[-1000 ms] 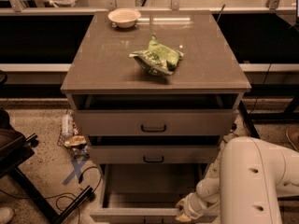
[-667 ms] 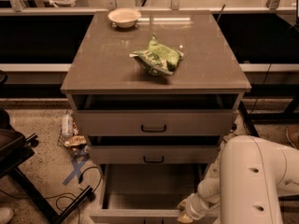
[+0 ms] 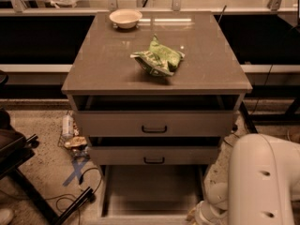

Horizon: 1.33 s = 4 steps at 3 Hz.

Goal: Open bottom drawer

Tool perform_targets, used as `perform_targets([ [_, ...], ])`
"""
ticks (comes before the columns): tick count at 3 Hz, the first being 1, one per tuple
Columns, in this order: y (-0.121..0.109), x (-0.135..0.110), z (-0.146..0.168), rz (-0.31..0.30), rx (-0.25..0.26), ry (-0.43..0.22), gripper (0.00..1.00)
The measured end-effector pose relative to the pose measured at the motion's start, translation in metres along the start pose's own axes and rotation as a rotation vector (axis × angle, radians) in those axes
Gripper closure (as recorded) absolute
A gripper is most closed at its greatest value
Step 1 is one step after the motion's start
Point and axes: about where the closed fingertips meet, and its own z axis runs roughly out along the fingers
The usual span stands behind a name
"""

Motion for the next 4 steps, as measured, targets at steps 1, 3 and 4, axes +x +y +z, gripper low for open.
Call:
perform_targets([
  [1, 0.0, 0.0, 0.0, 0.0, 0.0, 0.0, 1.0],
  [3, 0.036, -0.005, -0.036, -0.253, -0.009, -0.142, 1.0],
  [4, 0.009, -0.036, -0.024, -0.358, 0.023, -0.235, 1.0],
])
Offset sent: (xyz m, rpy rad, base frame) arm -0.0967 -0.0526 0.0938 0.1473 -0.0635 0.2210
